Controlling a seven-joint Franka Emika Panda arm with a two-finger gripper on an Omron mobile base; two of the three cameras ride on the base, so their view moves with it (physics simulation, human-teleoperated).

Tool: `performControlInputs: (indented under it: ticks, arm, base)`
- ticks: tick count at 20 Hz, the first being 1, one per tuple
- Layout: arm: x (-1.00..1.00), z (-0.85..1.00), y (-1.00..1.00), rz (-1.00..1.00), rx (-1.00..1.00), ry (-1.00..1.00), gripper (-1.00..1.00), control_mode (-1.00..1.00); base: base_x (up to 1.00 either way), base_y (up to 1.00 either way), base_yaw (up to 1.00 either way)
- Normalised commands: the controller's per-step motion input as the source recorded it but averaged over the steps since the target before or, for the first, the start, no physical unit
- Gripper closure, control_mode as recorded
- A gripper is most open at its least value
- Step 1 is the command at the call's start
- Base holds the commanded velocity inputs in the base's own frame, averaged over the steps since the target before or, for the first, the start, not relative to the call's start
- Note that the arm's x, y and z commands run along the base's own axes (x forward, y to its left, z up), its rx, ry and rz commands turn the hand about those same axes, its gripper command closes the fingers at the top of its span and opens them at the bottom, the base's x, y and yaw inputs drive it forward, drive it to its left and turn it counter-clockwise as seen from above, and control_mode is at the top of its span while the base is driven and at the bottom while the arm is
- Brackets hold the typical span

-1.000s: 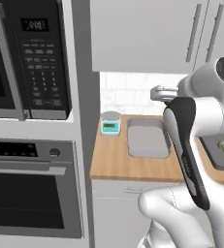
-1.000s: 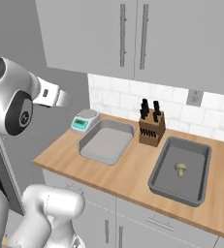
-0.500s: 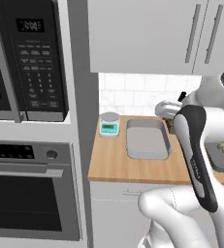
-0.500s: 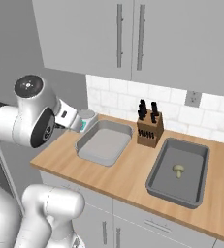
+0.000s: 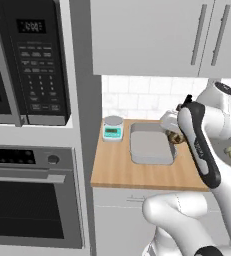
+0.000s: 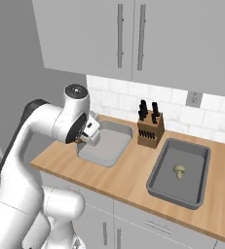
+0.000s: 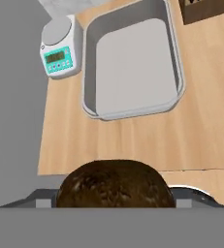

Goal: Place one mushroom and one chicken drumstick in each tupperware on the nearby counter, to pack two identical lunches.

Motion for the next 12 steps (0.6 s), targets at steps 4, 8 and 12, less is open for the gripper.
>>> performControlInputs:
  ticks: [4,8,12]
  arm:
    - [0.59,-0.60,-0.12,-0.01,-0.04,0.15,1.00,-1.00]
    - [0.56,-0.72,-0.05,-0.01,-0.08,0.05,1.00,-1.00]
    - [0.49,-0.67,0.00,0.00,-0.04,0.04,1.00,-1.00]
  base:
    - [0.00,0.00,0.00]
    - [0.00,0.00,0.00]
    - [0.00,0.00,0.00]
